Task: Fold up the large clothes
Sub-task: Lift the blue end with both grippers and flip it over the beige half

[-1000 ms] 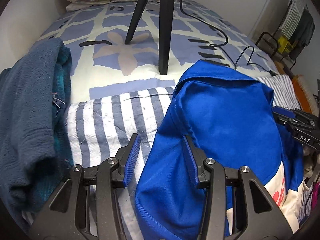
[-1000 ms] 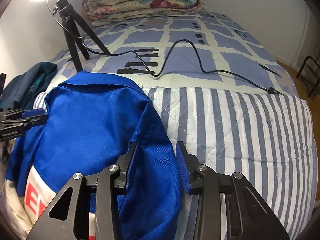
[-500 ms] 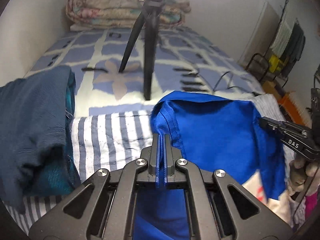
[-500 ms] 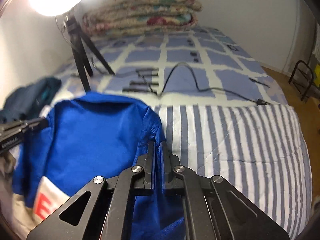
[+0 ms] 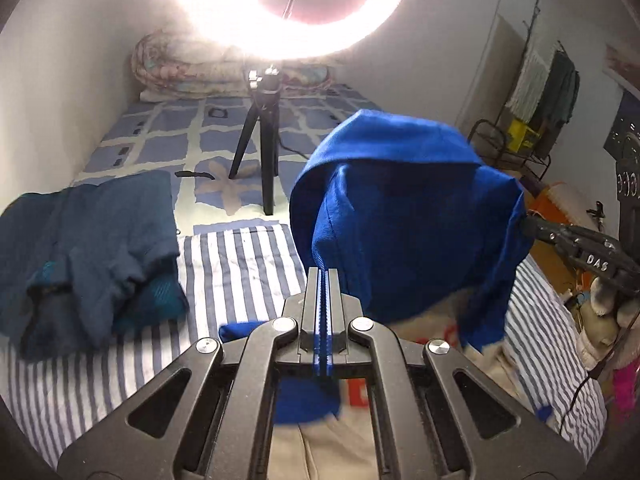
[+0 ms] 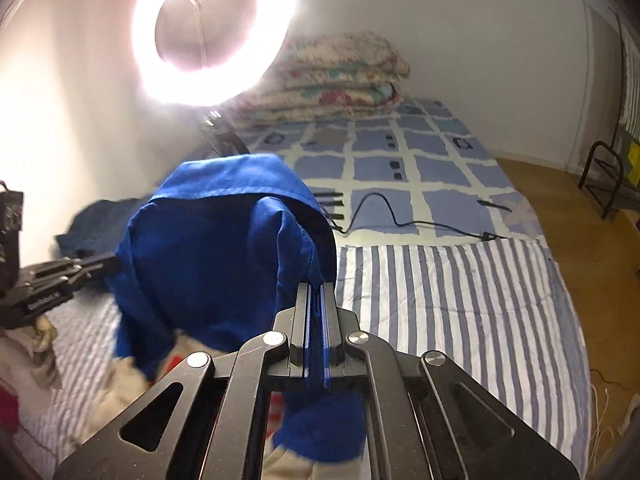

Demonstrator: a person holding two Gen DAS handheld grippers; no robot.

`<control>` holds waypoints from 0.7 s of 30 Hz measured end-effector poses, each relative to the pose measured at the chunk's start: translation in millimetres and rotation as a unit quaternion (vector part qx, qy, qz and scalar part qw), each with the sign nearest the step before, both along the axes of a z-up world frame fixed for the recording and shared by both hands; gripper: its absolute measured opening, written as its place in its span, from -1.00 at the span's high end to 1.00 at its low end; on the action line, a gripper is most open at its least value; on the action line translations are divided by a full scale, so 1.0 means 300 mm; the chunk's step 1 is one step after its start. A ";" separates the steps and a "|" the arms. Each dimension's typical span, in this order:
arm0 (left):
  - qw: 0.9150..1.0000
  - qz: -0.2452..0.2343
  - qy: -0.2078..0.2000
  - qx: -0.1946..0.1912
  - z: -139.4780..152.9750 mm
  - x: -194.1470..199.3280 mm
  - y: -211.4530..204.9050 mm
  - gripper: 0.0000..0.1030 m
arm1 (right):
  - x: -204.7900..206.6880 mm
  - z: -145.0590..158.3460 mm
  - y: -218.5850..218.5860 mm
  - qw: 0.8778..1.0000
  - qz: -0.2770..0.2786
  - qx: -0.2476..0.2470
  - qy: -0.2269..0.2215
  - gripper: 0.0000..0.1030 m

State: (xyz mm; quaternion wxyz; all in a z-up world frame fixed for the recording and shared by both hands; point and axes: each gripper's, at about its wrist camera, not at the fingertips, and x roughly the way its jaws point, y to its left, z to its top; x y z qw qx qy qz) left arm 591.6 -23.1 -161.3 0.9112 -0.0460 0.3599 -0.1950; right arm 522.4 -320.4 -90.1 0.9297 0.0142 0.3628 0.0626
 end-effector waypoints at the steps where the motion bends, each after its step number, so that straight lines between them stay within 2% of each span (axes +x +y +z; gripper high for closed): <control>1: 1.000 -0.002 -0.003 -0.001 0.017 -0.041 0.004 1.00 | -0.041 0.022 0.002 1.000 0.005 0.009 -0.005 0.95; 8: 1.000 -0.011 -0.024 -0.011 0.088 -0.328 0.039 1.00 | -0.327 0.105 0.032 0.999 0.021 0.027 -0.018 0.95; 13: 0.999 -0.013 -0.040 -0.014 0.113 -0.539 0.056 1.00 | -0.538 0.113 0.055 0.999 0.032 0.030 -0.012 0.95; 17: 0.999 -0.016 -0.036 -0.018 0.081 -0.700 0.069 1.00 | -0.694 0.073 0.066 0.999 0.032 0.035 0.005 0.96; 21: 1.000 -0.014 -0.017 -0.023 -0.006 -0.844 0.099 1.00 | -0.830 0.007 0.075 0.998 0.026 0.046 0.028 1.00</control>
